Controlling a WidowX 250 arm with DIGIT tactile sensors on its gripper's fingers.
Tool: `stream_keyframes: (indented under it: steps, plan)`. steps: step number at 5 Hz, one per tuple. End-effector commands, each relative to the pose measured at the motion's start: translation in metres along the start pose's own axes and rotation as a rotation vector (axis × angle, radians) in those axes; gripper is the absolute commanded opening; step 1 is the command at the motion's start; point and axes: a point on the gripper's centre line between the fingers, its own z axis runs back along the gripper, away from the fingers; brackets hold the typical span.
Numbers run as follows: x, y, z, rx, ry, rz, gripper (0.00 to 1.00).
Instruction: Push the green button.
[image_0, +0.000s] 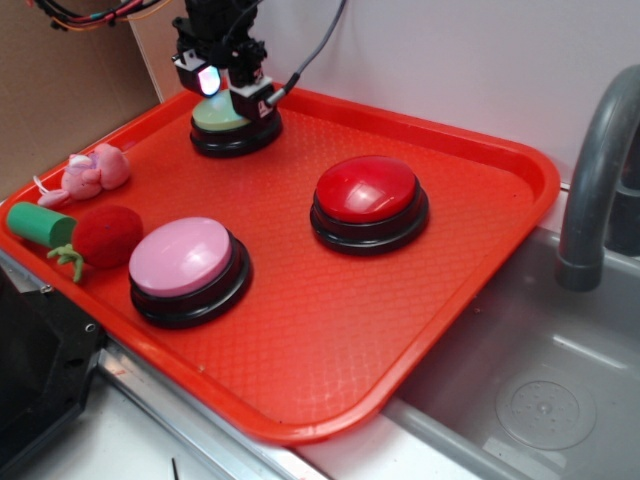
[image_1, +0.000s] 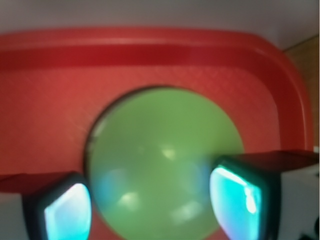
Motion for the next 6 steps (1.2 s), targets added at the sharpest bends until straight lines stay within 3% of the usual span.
stream_keyframes:
  steps: [1, 2, 3, 4, 6]
  plan:
    - [0.001, 0.013, 0.003, -0.005, -0.033, 0.007, 1.00]
    - [0.000, 0.014, 0.013, -0.004, -0.027, 0.000, 1.00]
    - [0.001, 0.006, 0.051, -0.038, -0.049, -0.012, 1.00]
    - [0.004, 0.005, 0.064, -0.046, -0.077, -0.010, 1.00]
    - [0.000, 0.003, 0.089, -0.037, -0.103, 0.003, 1.00]
